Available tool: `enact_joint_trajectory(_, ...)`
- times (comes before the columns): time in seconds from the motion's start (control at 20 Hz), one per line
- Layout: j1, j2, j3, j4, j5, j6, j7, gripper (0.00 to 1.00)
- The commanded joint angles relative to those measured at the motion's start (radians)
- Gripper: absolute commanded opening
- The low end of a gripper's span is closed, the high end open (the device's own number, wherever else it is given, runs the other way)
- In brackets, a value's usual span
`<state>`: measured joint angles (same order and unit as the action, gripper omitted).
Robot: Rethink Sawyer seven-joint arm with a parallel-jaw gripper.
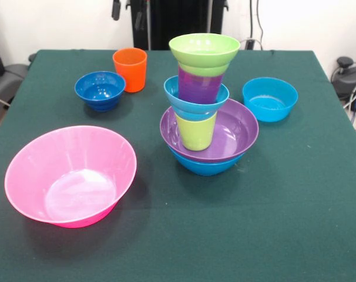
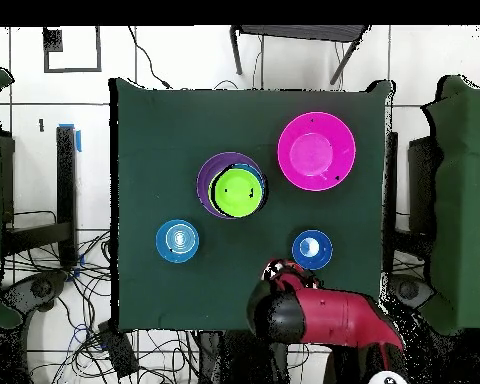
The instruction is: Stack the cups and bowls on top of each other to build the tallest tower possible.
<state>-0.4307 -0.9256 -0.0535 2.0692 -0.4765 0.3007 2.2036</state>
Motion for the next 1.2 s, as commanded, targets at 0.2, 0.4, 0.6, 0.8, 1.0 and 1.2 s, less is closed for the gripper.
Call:
enact_joint_trajectory(0.2,-0.067,0.188,0.111,0.077,-0.182,-0.105,-0.075,1.00)
enact_joint_trajectory(0.4,-0.061,0.243,0.103,0.065,-0.244,-0.153,-0.055,1.00)
enact_joint_trajectory(0.6,-0.034,0.303,0.072,0.049,-0.324,-0.225,-0.032,1.00)
enact_joint_trajectory(0.8,-0.002,0.366,0.037,0.015,-0.359,-0.268,0.006,1.00)
enact_joint_trajectory(1.0,0.018,0.420,0.029,-0.022,-0.362,-0.287,0.026,1.00)
enact_joint_trajectory(1.2,0.034,0.429,0.002,-0.036,-0.375,-0.299,0.027,1.00)
